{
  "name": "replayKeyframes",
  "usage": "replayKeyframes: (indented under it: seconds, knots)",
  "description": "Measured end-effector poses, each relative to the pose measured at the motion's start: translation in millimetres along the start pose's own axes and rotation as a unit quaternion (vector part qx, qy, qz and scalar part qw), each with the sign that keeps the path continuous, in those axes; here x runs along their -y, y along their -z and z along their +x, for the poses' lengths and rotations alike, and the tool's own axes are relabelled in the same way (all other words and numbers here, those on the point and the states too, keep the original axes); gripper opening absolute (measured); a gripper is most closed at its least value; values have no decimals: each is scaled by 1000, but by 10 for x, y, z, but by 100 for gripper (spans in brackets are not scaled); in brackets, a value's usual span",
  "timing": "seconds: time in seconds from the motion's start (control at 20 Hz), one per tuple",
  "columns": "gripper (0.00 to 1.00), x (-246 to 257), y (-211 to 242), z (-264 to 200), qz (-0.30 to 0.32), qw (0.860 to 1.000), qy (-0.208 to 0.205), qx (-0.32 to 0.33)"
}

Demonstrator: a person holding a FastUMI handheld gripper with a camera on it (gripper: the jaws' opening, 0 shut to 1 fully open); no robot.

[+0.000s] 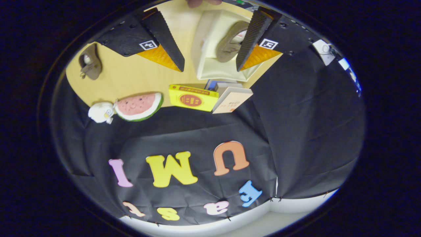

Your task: Open the storage box then place both shoes into the box .Put the left shoe in first, then the right shoe, with the right side of both shoes facing outward in a uniform manner.

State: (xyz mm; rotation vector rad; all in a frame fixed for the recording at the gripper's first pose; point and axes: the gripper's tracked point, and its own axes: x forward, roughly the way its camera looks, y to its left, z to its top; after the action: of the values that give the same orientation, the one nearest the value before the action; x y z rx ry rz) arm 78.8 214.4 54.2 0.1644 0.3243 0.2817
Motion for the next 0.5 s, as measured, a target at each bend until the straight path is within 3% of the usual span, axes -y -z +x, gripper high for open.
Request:
replayKeyframes:
  seconds: [0.25,0.5]
  knots:
    - [96,1243,-182,-528,-32,999,41,17]
    - [96,2526,65,-793,-80,991,103,-11]
